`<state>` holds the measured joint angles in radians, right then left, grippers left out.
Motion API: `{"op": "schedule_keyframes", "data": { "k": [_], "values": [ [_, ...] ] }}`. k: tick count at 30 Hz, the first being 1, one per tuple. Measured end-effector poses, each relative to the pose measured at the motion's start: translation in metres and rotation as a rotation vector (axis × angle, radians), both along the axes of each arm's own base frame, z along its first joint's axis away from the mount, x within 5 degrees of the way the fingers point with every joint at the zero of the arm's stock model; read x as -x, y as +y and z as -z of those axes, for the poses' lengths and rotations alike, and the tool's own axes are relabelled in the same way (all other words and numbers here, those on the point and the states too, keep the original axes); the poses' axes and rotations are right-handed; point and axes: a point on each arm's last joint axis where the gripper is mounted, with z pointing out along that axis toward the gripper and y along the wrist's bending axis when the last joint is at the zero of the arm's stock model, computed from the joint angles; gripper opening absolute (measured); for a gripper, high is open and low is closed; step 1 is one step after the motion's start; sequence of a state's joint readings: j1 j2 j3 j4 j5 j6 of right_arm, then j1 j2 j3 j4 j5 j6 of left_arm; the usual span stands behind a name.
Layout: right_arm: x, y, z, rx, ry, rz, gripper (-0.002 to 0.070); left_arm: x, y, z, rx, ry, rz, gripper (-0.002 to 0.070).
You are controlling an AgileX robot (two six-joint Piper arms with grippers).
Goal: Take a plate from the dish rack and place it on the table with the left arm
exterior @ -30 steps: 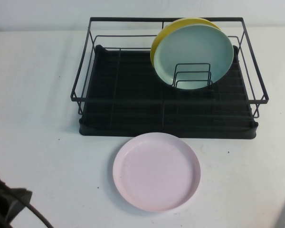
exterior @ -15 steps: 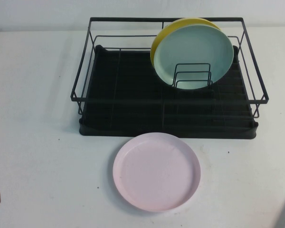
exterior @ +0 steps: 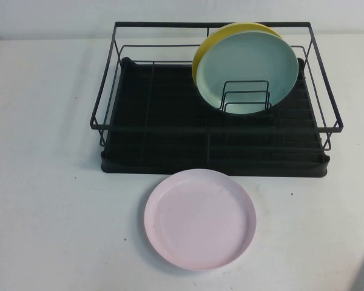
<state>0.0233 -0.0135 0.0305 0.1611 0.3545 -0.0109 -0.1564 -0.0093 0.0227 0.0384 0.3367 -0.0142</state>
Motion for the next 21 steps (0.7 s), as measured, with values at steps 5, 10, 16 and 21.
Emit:
{"op": "schedule_keyframes", "data": {
  "k": [5,10,16,21],
  "values": [
    [0.0,0.0,0.0,0.0,0.0,0.0,-0.0018,0.0003,-0.0005,0.0008,-0.003,0.009,0.006,-0.0001],
    [0.0,0.0,0.0,0.0,0.0,0.0,-0.0018,0.0004,-0.0011,0.0009,-0.003,0.01,0.013,-0.0001],
    [0.0,0.0,0.0,0.0,0.0,0.0,-0.0018,0.0005,-0.0011,0.001,-0.007,0.011,0.014,-0.0001],
    [0.0,0.0,0.0,0.0,0.0,0.0,-0.0018,0.0005,-0.0011,0.001,-0.007,0.011,0.014,-0.0001]
  ]
}}
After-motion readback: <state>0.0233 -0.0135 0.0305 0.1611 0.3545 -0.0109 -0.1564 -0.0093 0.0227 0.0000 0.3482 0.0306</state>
